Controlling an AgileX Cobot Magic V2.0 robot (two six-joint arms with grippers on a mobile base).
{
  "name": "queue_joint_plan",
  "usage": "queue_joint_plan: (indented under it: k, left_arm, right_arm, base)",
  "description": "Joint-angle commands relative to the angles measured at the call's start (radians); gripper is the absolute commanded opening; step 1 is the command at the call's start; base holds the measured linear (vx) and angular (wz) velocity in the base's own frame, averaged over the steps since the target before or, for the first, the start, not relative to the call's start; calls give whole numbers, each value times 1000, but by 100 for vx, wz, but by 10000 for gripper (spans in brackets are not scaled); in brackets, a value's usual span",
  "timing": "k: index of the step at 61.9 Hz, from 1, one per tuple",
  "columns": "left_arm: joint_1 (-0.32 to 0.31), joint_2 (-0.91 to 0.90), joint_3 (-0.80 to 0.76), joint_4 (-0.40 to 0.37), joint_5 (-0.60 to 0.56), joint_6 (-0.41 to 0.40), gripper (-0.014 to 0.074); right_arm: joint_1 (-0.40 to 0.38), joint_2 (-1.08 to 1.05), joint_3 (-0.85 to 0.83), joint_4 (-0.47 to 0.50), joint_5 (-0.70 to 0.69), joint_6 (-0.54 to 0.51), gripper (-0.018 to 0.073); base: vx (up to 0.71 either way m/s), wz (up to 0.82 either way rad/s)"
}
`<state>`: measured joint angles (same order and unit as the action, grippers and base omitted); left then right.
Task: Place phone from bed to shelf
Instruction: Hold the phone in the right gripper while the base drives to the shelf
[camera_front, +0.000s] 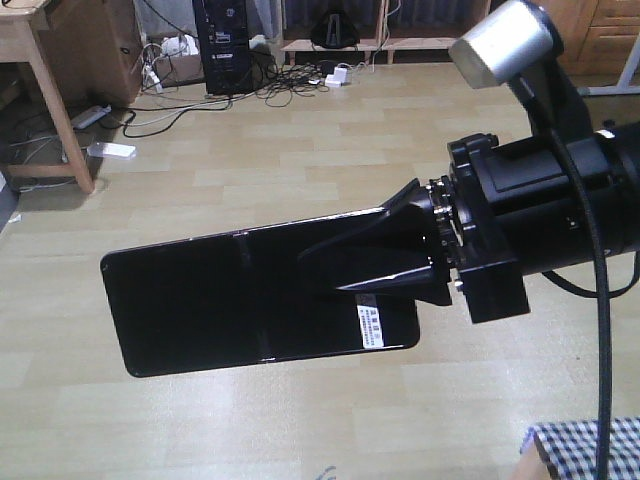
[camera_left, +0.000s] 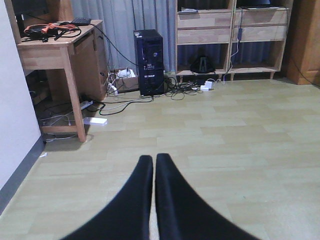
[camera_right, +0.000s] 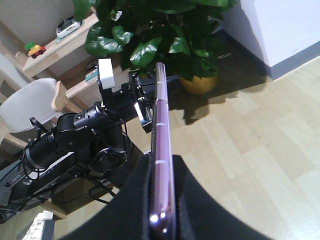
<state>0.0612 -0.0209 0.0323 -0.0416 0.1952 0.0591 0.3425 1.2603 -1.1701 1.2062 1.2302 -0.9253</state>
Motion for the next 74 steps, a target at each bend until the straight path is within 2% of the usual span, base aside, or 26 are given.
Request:
queue_joint_plan:
  k: [1, 74]
  left_arm:
    - [0, -7, 7, -9, -73, 0, 1]
    - [0, -7, 7, -9, -73, 0, 1]
  right_arm:
    - [-1, -23, -28, 92, 55, -3, -2]
    - [-1, -23, -28, 92, 55, -3, -2]
  base:
    - [37, 2]
    - [39, -12]
